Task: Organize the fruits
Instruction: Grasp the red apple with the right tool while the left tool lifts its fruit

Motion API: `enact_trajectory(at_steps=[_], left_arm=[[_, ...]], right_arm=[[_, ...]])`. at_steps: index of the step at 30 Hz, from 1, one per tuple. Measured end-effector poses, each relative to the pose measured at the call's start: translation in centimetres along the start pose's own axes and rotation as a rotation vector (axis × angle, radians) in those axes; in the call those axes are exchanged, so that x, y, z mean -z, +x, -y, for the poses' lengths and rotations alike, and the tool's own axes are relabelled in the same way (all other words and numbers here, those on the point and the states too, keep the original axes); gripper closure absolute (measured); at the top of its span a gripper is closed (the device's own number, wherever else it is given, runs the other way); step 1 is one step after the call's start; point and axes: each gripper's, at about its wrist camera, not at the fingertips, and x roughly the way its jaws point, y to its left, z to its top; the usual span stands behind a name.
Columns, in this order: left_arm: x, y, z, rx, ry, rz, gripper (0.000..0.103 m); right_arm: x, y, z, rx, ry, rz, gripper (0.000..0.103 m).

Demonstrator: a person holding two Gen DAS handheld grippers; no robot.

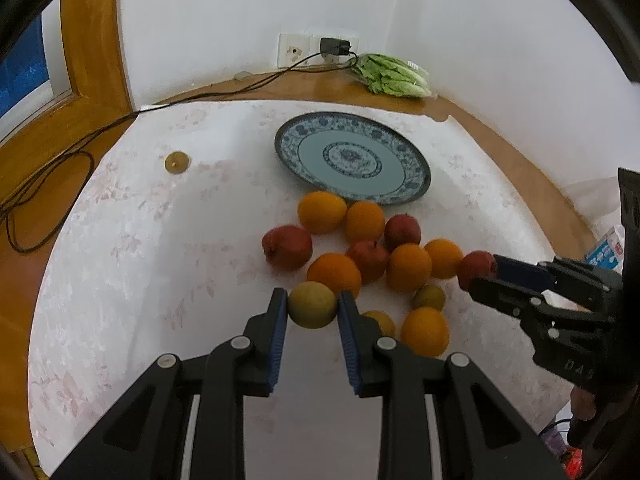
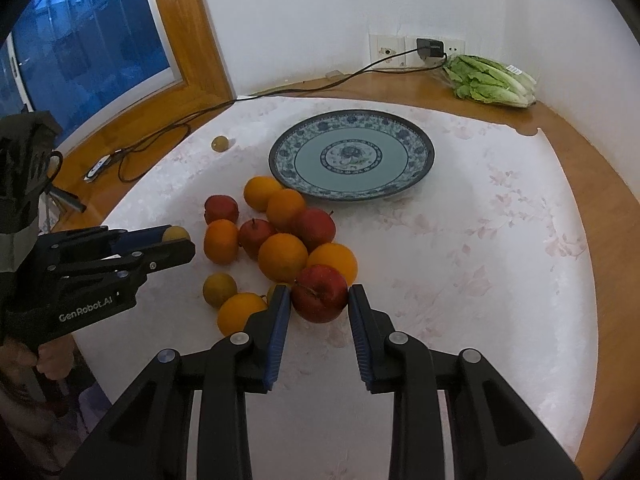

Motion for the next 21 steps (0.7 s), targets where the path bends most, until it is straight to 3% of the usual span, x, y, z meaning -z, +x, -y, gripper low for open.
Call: enact_trajectory(at_steps=[21], left_arm=[[-5.4,0.1,1.7,0.008,0.051,0.058,0.076]], right_arm=[[-3.6,-1.0,1.5,0.016,0.005,0.03,0.072]])
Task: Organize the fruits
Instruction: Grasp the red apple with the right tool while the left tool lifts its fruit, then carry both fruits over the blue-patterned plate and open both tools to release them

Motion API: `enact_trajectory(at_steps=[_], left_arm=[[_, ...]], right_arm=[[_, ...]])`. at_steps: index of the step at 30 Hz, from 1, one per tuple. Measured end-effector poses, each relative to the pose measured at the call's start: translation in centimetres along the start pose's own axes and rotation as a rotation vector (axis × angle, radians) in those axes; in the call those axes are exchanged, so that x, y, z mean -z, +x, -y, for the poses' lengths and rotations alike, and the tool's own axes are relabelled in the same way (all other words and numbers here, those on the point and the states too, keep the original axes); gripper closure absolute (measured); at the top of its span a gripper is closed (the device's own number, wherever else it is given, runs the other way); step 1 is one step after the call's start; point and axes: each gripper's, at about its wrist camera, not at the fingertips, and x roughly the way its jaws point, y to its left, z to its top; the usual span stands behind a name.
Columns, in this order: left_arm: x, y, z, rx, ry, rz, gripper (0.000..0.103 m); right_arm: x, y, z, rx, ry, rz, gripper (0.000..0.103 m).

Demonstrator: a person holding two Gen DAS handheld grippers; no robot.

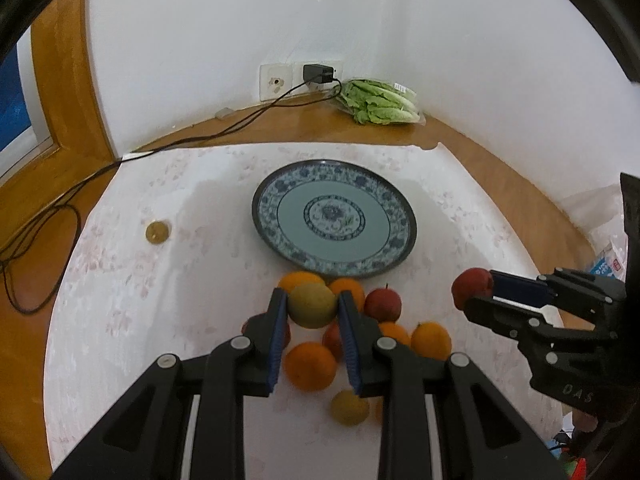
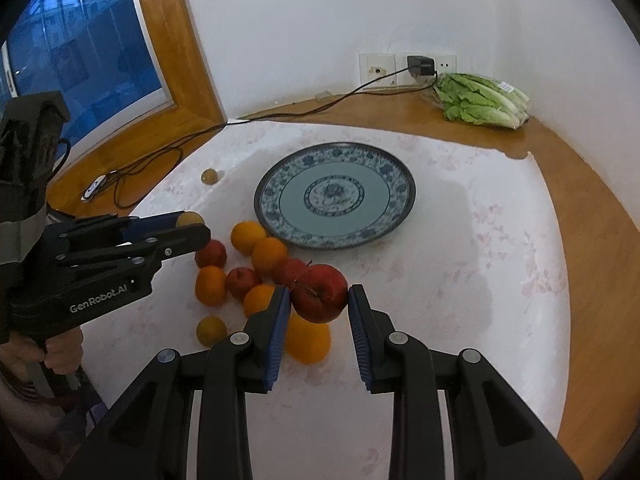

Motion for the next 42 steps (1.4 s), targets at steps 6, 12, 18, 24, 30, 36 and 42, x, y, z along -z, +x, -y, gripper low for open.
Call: enact_trajectory(at_steps=[6,12,18,24,30,36,42], left_arm=[[-1.7,1.0,-0.1,0.005,-0.011,0.006,0.077],[-3.3,2.6,-0.4,0.011,-0.022,0.001,0.077],[-4.8,4.7,-0.3,0.002,-0.024,-0.001,0.077],[-6.1,7.5,-0.5,-0.01,-0.027,-0.018,0.077],[-6.7,9.6,-0.9,-0.017,-0.036,-0.039,0.077],[-7.1,11.0,-1.1,-0.032,-0.039,-0.048,0.077],[-7.6,12.1,-1.4,-0.041,-0.046,-0.054,0.077]], right_arm=[[-1.3,0.5,0.4,0.005,0.0,0.009,0.072],[-2.7,1.6,1.2,0.008,0.012,0.013,0.072],[-4.2,3.2,2.5,0.018,0.033,0.013,0.072],[-5.4,5.2,3.9,0.019,0.067,0.003,0.072],[-6.4,7.4,4.8,0.019,0.078,-0.016,0.072],[-7.0,8.7,5.2,0.027,0.072,-0.018,0.072],[-7.6,9.7,5.4,0.032,0.065,-0.02,0.072]])
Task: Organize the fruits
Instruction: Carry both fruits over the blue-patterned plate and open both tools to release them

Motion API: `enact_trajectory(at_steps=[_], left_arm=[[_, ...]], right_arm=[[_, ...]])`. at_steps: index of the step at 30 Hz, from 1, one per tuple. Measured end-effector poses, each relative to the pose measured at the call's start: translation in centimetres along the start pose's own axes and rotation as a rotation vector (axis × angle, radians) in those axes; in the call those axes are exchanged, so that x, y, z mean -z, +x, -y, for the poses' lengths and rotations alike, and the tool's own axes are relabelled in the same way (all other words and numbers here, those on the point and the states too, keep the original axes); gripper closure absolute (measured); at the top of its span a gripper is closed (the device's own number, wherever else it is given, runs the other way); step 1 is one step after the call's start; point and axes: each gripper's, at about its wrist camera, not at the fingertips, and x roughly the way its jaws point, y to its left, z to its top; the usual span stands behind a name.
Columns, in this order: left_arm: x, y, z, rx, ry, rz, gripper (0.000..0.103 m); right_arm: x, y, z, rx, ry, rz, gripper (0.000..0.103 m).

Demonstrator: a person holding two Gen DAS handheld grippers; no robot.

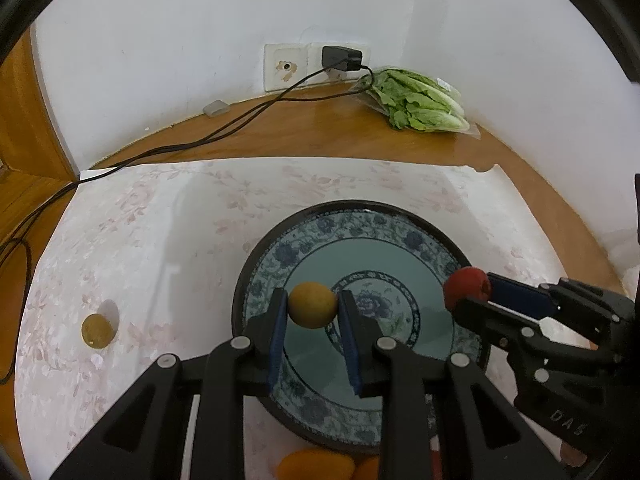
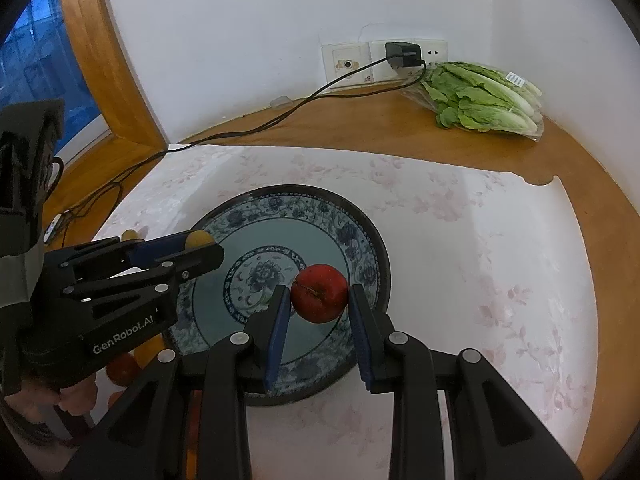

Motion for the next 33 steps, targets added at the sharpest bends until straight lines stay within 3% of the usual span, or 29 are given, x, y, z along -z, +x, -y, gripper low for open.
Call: enact_trajectory(at_steps=[29,33], left_arm=[[-0.1,2.2,0.1,-0.007,-0.014,-0.041,0.076],[-0.1,2.2,0.5,-0.009,-0.004,-0.042,0.069]], right_arm=[[-0.5,2.0,0.8,0.033,-0.005,-0.009,0.072],[-0.6,2.1,0.8,0.021,-0.003,-0.006,0.072]])
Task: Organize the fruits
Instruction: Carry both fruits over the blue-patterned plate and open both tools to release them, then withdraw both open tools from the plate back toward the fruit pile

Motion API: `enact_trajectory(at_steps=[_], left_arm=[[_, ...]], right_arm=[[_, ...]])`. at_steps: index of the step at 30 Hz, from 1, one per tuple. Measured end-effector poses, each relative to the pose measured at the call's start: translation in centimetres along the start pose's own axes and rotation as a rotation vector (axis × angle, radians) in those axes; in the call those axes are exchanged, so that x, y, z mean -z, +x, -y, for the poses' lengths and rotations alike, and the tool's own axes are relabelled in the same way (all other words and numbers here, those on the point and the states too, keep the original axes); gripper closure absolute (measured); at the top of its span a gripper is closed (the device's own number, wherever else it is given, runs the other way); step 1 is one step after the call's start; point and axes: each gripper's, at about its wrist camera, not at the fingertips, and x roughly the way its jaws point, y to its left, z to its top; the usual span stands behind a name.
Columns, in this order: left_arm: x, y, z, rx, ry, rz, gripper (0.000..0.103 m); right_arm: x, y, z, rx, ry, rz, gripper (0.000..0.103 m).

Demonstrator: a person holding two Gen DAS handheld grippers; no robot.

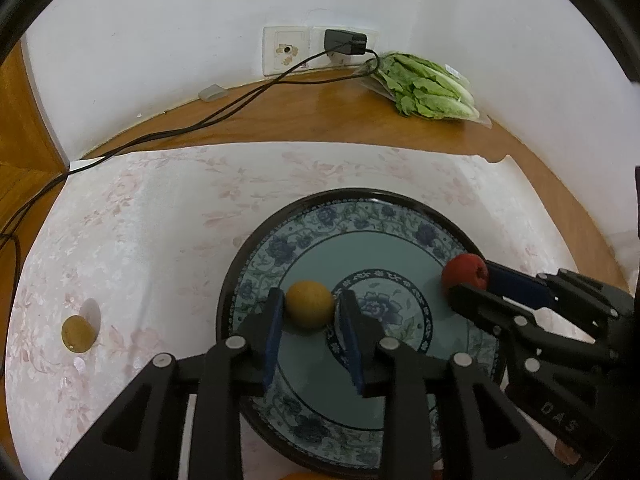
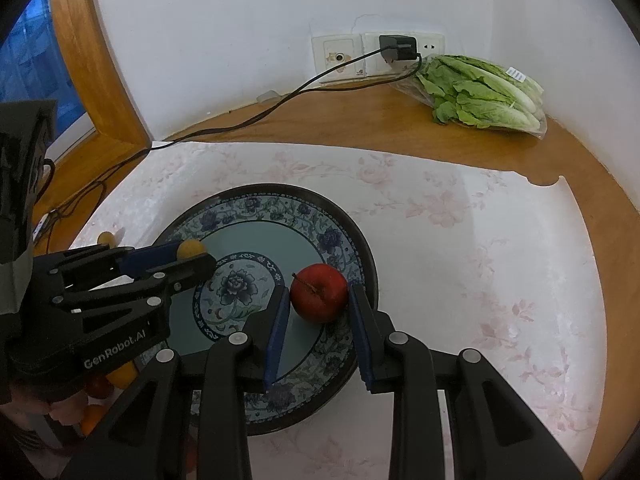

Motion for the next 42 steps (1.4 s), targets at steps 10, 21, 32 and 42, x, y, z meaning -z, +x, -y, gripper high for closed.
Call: enact_trajectory(at_steps=[10,21,32,42], left_arm=[[0.0,-1.7,0.4,0.001,0.029,0.024,0.045],[0.4,-4.2,0.1,-0.002,0.02,0.03,0.036],[1.8,-6.4,-0.9,-0.016,0.004,0.018,0.035],[3.4,-8.3,-1.6,-0.012,-0.012,0.014,0.035]], right_arm=[[-0.2,-1.0,-0.1,-0.001,0.004,0.016,0.055],[0.2,-3.1,-0.6,0.014,-0.01,0.033,0.046],[1.4,-5.5,-1.6,0.013,-0.031,0.039,0.046],[2.8,-7.4,-2.5,-0.014,-0.001,0.041,0.046]])
